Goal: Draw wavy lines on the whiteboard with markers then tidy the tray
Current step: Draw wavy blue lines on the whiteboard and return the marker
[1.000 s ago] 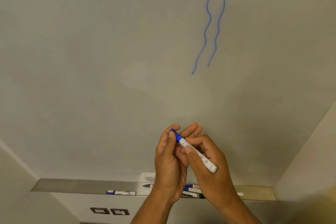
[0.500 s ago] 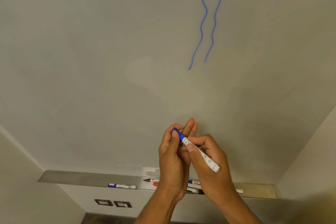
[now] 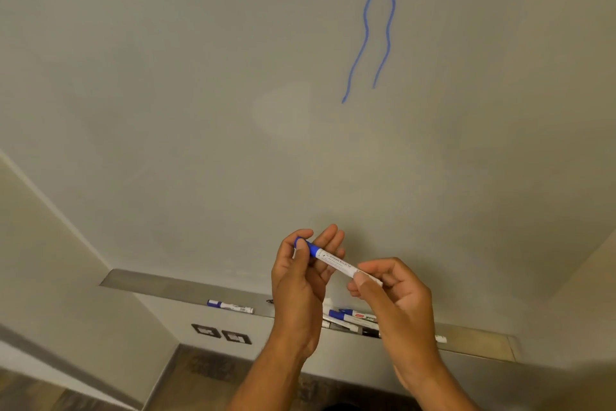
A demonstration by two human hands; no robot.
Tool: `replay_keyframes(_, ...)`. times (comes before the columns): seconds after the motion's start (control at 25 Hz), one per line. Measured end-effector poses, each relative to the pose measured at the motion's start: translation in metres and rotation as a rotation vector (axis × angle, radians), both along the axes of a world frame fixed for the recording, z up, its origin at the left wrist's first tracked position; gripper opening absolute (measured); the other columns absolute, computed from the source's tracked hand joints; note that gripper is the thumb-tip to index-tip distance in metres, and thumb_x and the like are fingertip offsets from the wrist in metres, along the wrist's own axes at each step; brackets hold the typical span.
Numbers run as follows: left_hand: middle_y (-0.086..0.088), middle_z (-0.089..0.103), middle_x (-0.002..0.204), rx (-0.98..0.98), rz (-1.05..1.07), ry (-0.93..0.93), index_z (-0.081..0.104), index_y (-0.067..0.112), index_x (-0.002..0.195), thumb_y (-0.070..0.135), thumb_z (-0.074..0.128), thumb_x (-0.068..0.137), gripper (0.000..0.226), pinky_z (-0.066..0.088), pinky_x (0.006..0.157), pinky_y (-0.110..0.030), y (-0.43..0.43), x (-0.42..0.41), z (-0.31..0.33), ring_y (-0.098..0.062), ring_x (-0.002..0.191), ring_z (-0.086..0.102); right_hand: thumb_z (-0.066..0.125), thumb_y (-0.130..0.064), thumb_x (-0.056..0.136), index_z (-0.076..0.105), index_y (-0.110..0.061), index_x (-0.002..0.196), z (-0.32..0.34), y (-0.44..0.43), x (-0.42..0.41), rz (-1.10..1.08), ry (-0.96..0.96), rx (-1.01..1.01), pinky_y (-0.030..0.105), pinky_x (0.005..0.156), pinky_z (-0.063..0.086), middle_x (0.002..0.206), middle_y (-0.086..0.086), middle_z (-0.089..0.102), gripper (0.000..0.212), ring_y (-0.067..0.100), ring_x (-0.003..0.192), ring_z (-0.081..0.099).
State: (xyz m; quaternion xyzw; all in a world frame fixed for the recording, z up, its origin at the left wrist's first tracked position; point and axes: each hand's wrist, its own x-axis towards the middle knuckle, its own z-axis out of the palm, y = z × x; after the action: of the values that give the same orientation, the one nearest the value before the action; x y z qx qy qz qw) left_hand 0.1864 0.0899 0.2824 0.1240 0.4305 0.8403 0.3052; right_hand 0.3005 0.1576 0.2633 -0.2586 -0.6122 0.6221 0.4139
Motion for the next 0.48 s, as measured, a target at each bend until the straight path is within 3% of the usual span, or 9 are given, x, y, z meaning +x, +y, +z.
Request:
replay_keyframes(0.08, -0.018, 0.076, 0.127, -0.036, 0.034, 0.001, 0.056, 0.005, 0.127, 0.022, 0.039, 0.113, 0.028, 0.057, 0.105, -0.043, -0.005, -0.005, -0.012, -0.034, 0.122, 0.072, 0.073, -0.02, 0.091, 0.073, -0.017, 0.095, -0.012, -0.002, 0.001, 0.016, -0.045, -0.028, 0.022, 0.069, 0.062, 0.083, -0.005, 0.079, 0.005, 0.017, 0.084, 0.077)
replay_keyframes(0.24, -0.005, 0.076, 0.13, -0.199, 0.101, 0.08, 0.061, 0.016, 0.133, 0.027, 0.044, 0.111, 0.03, 0.058, 0.104, -0.033, -0.012, -0.019, -0.039, -0.021, 0.123, 0.072, 0.072, -0.03, 0.087, 0.075, -0.02, 0.094, -0.024, -0.008, -0.012, 0.028, -0.117, -0.033, 0.024, 0.07, 0.063, 0.084, -0.003, 0.079, 0.013, 0.019, 0.083, 0.077)
replay_keyframes(0.4, 0.02, 0.046, 0.16, -0.504, 0.143, 0.45, 0.049, 0.043, 0.15, 0.037, 0.054, 0.107, 0.043, 0.045, 0.104, -0.007, -0.016, -0.042, -0.069, 0.009, 0.138, 0.048, 0.07, -0.012, 0.095, 0.075, -0.015, 0.096, -0.038, -0.007, -0.037, 0.003, -0.166, -0.095, 0.026, 0.07, 0.062, 0.086, 0.0, 0.08, 0.006, 0.018, 0.082, 0.077)
replay_keyframes(0.48, 0.026, 0.027, 0.168, -0.601, 0.121, 0.662, 0.046, 0.054, 0.147, 0.041, 0.053, 0.108, 0.042, 0.041, 0.119, -0.024, -0.02, -0.056, -0.088, 0.014, 0.147, 0.03, 0.068, -0.012, 0.097, 0.075, -0.013, 0.098, -0.044, -0.009, -0.054, -0.008, -0.18, -0.145, 0.022, 0.066, 0.061, 0.087, 0.0, 0.08, 0.008, 0.017, 0.081, 0.077)
